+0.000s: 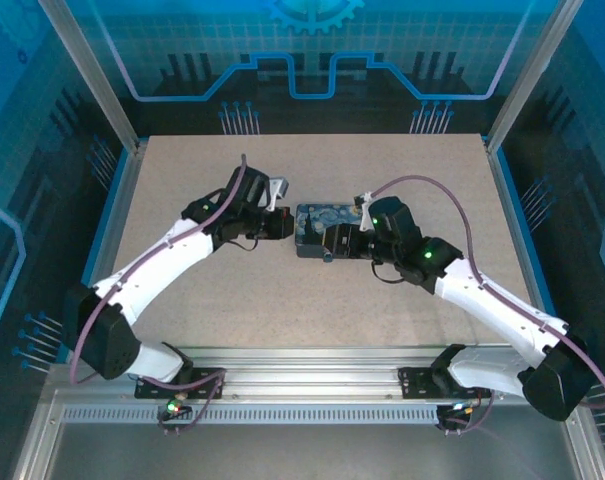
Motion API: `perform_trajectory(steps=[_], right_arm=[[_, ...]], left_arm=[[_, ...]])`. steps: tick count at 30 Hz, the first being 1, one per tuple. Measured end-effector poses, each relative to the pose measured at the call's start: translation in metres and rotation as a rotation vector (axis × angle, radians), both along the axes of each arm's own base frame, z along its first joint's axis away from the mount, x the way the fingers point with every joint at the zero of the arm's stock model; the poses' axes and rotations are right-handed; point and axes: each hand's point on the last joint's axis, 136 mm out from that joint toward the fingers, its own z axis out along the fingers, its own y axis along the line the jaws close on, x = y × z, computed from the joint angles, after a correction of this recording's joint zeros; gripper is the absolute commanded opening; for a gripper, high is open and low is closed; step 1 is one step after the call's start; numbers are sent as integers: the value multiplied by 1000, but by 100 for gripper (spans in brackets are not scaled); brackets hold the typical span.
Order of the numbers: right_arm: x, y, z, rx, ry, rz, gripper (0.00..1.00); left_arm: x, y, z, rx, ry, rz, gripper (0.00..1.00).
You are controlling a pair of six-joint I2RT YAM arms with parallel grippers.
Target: Unlock a padlock with a key
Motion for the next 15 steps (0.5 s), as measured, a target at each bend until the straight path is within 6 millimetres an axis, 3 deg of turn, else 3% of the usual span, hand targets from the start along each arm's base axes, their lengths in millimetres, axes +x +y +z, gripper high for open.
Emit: perform_trajectory(steps=[5, 15], right_arm=[[2, 12, 9, 57, -14, 11, 47], [5, 37, 24, 137, -64, 14, 43]], left_arm=[[-9, -5, 1, -52, 21, 34, 0], [-14, -14, 24, -179, 17, 94, 0]])
